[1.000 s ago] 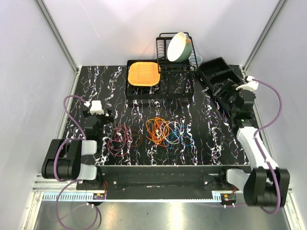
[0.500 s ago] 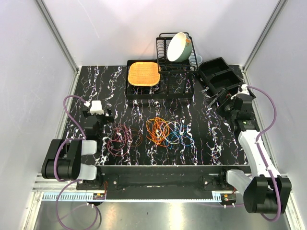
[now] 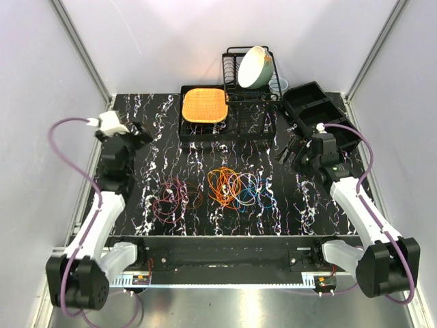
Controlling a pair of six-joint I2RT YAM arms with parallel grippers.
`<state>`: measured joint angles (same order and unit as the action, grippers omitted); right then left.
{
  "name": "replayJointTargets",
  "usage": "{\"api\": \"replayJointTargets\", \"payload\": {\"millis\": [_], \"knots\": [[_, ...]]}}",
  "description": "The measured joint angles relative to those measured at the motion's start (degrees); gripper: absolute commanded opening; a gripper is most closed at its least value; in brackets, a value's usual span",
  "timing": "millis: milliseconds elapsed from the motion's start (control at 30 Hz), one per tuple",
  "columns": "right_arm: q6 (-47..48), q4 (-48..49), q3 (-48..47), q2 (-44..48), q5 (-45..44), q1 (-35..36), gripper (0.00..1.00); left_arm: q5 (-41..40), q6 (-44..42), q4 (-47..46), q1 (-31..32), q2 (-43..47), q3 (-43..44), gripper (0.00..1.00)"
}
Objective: Untangle the cables
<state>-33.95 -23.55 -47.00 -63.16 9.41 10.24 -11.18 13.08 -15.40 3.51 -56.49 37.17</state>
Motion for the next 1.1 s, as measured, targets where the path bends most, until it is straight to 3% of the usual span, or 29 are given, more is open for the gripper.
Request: {"api": "replayJointTargets", "payload": {"millis": [100,200,333,500,600,733,1100], "knots": [[0.2,-0.7,0.0,0.3,-1.0,0.0,0.95,-9.2,17.0,13.9,0.1,1.6,5.7,0.99],[0.6,-1.2,0.0,0.5,-0.9,0.0,0.95,-9.2,23.9,24.3,-2.3,-1.2,6.6,0.99],[0.7,-2.2,0.1,0.5,-0.2,0.0,0.94,-4.7,26.7,35.6,-2.2,-7.1,7.0,0.99],[0.3,-2.3,2.6,0.5,0.3,1.0,0.94,0.9,25.9,39.4,1.0,-3.8,7.0,0.99],[-0.4,-2.6,4.3,-0.4,0.6,2.4,0.93,1.6,24.2,39.8,11.6,-2.7,7.9,0.97],[-1.1,-2.8,5.8,-1.4,0.8,4.8,0.93,2.4,23.5,38.8,25.3,-4.6,9.4,0.87],[-1.5,-2.8,10.2,-1.4,2.4,5.9,0.87,5.4,24.0,33.4,43.3,-25.3,15.9,0.84]]}}
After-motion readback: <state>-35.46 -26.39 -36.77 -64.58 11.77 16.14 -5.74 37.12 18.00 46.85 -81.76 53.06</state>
